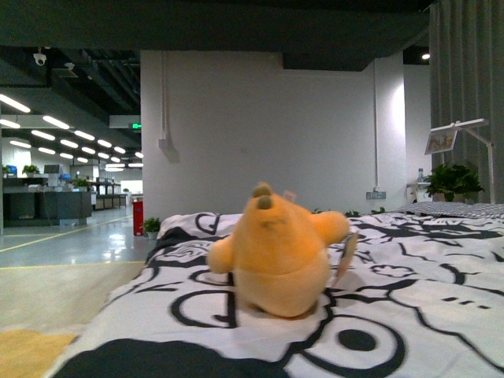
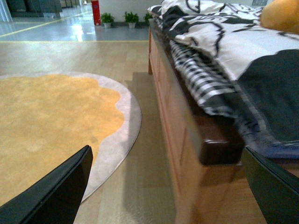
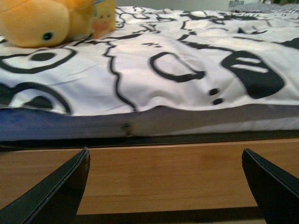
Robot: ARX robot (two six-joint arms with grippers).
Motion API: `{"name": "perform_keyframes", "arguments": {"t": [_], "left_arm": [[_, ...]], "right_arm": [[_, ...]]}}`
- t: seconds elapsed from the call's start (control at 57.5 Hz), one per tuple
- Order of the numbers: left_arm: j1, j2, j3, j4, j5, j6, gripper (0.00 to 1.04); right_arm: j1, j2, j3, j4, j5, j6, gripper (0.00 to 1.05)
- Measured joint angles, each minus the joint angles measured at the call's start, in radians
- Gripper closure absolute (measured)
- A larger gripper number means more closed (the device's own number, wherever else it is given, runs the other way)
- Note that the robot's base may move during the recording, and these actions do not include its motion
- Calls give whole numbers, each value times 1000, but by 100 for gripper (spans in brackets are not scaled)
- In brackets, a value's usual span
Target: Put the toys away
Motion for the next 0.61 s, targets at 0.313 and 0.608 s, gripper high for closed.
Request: {"name": "perform_keyframes", "arguments": {"t": [0.313, 0.608], "left_arm": [[0, 0, 0, 0, -3, 2, 6], [0, 0, 0, 0, -2, 2, 6]], "right_arm": [[0, 0, 0, 1, -6, 0, 7], [134, 137, 22, -12, 319, 122, 7]]}}
